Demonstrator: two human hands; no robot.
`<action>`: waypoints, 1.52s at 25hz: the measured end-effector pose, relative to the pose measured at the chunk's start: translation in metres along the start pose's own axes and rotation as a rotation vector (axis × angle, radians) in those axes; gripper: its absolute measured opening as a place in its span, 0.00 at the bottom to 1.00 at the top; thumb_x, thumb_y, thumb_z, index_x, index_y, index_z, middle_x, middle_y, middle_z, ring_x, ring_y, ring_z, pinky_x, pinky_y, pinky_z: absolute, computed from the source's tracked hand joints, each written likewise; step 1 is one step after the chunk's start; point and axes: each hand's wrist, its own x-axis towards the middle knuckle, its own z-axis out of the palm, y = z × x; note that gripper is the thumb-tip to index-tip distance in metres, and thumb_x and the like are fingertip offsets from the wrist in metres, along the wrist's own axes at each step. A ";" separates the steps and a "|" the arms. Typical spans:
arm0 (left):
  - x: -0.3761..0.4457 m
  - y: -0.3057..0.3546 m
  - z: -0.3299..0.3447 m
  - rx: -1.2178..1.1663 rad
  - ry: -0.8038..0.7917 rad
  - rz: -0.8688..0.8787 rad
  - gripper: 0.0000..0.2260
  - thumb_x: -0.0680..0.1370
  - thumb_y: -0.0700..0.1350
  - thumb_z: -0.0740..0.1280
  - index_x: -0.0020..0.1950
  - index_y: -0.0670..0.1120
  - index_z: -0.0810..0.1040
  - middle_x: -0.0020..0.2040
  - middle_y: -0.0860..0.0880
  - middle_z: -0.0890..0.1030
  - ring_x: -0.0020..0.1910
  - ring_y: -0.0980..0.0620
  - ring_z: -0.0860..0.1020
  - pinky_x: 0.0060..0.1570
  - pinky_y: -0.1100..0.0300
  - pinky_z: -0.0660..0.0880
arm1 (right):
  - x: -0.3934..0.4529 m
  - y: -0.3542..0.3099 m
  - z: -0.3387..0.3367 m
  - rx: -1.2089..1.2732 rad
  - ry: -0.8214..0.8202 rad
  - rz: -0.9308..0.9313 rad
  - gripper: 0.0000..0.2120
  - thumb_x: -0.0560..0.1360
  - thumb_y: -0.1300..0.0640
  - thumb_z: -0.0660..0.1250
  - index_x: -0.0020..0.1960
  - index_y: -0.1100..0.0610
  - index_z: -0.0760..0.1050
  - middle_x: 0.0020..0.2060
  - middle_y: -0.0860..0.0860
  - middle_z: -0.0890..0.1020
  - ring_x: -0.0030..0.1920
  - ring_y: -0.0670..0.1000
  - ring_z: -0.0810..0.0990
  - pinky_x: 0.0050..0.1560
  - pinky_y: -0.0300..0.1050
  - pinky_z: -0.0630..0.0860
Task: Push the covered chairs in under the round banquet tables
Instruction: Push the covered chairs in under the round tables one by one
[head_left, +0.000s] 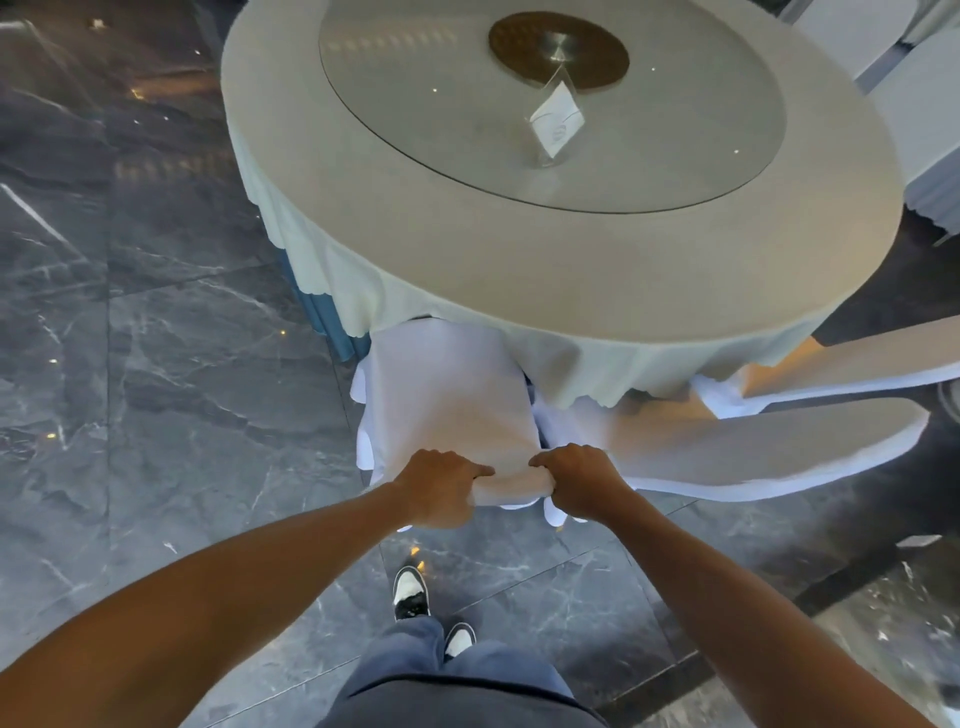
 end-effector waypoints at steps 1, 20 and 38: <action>0.004 -0.002 -0.005 -0.021 -0.030 -0.006 0.28 0.74 0.50 0.66 0.74 0.62 0.67 0.56 0.52 0.82 0.54 0.47 0.80 0.50 0.57 0.72 | 0.005 0.004 -0.004 -0.017 -0.005 0.000 0.24 0.72 0.59 0.65 0.66 0.43 0.75 0.56 0.48 0.82 0.54 0.52 0.81 0.49 0.42 0.71; 0.107 0.132 -0.021 -0.137 -0.158 -0.114 0.17 0.72 0.47 0.71 0.60 0.45 0.75 0.53 0.46 0.81 0.52 0.43 0.80 0.44 0.56 0.74 | -0.012 0.159 -0.002 0.271 -0.111 -0.051 0.31 0.70 0.31 0.66 0.68 0.47 0.73 0.64 0.48 0.79 0.59 0.50 0.77 0.57 0.48 0.73; 0.167 0.182 0.011 0.255 -0.070 -0.501 0.13 0.72 0.41 0.66 0.55 0.49 0.80 0.49 0.49 0.84 0.49 0.47 0.83 0.47 0.59 0.77 | -0.086 0.341 0.004 -0.403 -0.032 -0.027 0.12 0.74 0.54 0.64 0.57 0.51 0.77 0.46 0.49 0.82 0.47 0.54 0.83 0.52 0.48 0.78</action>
